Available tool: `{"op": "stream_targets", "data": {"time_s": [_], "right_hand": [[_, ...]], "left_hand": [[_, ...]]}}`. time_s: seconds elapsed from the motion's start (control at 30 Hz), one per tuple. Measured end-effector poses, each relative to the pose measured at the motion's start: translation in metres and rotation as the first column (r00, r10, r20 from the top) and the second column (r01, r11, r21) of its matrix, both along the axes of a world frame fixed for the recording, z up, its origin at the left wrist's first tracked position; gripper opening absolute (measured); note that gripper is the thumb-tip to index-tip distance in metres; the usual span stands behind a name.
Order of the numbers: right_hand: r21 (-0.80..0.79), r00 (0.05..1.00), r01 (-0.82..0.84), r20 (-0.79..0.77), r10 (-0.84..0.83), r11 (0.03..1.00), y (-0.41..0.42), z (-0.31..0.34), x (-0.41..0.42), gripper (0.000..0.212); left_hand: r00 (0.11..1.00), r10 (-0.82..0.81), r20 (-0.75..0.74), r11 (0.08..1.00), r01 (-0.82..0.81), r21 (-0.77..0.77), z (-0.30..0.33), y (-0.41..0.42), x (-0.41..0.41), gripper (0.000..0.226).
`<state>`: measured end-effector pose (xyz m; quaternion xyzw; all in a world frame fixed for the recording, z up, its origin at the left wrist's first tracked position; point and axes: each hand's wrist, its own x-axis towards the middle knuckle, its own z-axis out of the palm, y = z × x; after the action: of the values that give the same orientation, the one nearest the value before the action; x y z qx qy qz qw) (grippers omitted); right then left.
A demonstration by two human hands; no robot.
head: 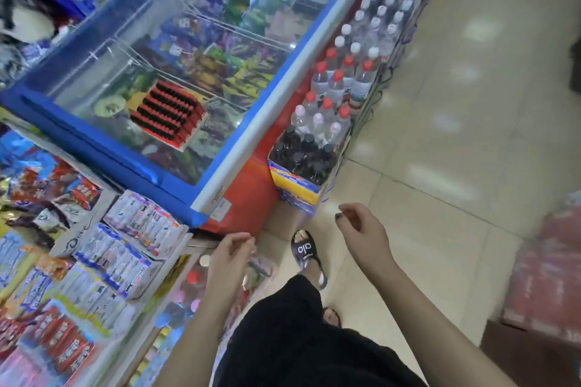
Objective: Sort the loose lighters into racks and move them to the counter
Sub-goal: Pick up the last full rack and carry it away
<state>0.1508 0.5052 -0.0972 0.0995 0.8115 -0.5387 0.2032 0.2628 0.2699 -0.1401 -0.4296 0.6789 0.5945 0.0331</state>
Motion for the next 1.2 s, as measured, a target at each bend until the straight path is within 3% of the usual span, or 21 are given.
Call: {"op": "stream_targets", "data": {"time_s": [0.33,0.67,0.8,1.0,1.2], "right_hand": [[0.139,0.992,-0.077,0.109,0.062,0.987,0.003,-0.015,-0.109,0.014],[0.074,0.944,-0.315,0.126,0.304,0.946,-0.058,-0.014,-0.241,0.017],[0.022,0.854,-0.508,0.140,0.501,0.861,-0.097,-0.015,-0.294,0.017],[0.054,0.599,-0.800,0.110,0.793,0.597,-0.176,0.001,-0.349,0.018],[-0.002,0.385,-0.923,0.052,0.921,0.386,-0.252,0.016,-0.362,0.036]], "left_hand": [[0.992,0.080,-0.098,0.997,-0.080,0.010,0.013,-0.052,-0.176,0.012],[0.950,0.311,-0.009,0.949,-0.311,-0.046,0.023,-0.076,-0.220,0.008],[0.874,0.485,0.026,0.873,-0.481,-0.086,0.021,-0.066,-0.221,0.008],[0.699,0.715,0.014,0.697,-0.710,-0.097,0.022,-0.059,-0.218,0.012],[0.625,0.780,0.033,0.620,-0.765,-0.176,0.027,-0.085,-0.205,0.032]]}}
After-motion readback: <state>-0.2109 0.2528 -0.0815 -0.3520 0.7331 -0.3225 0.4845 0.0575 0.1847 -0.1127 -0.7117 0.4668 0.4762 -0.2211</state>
